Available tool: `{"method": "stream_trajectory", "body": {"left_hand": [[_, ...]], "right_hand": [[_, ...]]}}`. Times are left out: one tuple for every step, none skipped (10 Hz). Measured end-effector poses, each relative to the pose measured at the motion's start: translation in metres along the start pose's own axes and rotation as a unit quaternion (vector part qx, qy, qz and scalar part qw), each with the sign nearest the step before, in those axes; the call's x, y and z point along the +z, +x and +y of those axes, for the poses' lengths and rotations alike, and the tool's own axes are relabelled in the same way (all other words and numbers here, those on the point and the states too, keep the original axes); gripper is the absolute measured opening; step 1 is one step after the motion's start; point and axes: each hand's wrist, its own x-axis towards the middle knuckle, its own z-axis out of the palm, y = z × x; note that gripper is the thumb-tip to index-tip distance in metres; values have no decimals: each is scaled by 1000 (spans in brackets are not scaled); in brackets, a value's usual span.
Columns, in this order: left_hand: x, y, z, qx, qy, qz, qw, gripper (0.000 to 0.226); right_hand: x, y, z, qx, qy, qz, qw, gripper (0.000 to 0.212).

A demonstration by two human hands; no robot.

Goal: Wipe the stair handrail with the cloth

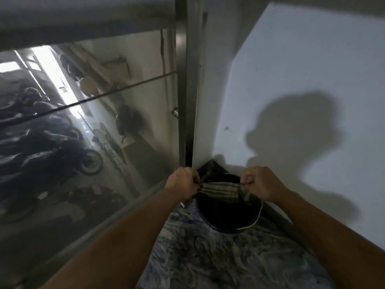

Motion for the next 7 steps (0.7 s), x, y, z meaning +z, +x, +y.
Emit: {"method": "stream_trajectory", "body": {"left_hand": [[50,22,-7,15,-14,-3,1000,14],[93,39,-8,14,-29,-7,999,19],[131,55,-9,5,-59,-8,998,22],[156,63,-6,-8,-95,2,995,25],[173,70,-8,-25,-140,30,989,27],[177,74,-8,-23,-191,1,981,32],[177,73,-17,-14,-191,-54,980,47]], "right_hand": [[40,8,43,22,-15,7,1000,35],[69,18,76,52,-20,37,998,18],[96,27,101,76,-13,68,995,21],[115,33,114,88,11,117,989,21],[127,32,117,84,41,154,984,7],[136,33,119,66,53,188,978,9],[140,33,130,79,63,190,977,11]]}}
